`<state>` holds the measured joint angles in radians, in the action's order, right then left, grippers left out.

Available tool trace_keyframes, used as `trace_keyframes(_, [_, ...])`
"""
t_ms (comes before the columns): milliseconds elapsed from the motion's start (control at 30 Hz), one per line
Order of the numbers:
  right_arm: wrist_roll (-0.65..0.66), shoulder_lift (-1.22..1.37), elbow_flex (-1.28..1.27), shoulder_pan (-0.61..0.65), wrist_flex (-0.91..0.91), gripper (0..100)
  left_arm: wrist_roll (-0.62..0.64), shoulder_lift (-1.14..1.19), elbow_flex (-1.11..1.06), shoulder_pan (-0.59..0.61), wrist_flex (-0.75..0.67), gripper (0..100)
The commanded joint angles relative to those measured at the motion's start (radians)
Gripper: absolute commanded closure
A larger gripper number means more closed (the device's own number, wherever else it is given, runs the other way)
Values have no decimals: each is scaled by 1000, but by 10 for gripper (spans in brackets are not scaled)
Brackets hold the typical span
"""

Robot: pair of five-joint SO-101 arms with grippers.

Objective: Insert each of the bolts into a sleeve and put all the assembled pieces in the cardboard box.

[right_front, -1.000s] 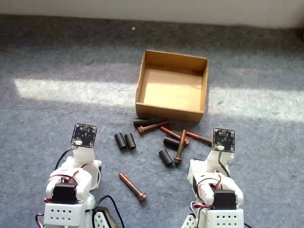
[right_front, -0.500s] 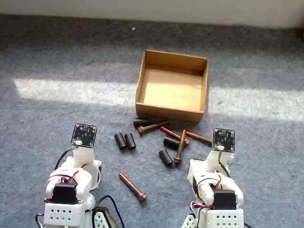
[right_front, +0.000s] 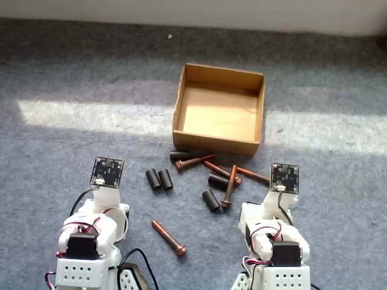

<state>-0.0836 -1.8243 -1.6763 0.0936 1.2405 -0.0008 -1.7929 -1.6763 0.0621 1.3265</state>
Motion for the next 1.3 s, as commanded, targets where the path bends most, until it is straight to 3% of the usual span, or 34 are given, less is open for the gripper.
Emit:
trace_keyframes(0, [6,-10,-134,-10,4,992,-9,-13,-21,15,6,994])
trace_keyframes(900, [8,-10,-125,-10,8,990,-11,-15,28,-2,-15,993])
trace_keyframes(1100, [8,-10,-38,-19,18,990,-12,-15,38,-1,-118,993])
trace_keyframes(1267, [18,-10,-25,-114,7,990,-11,-15,42,-7,-166,993])
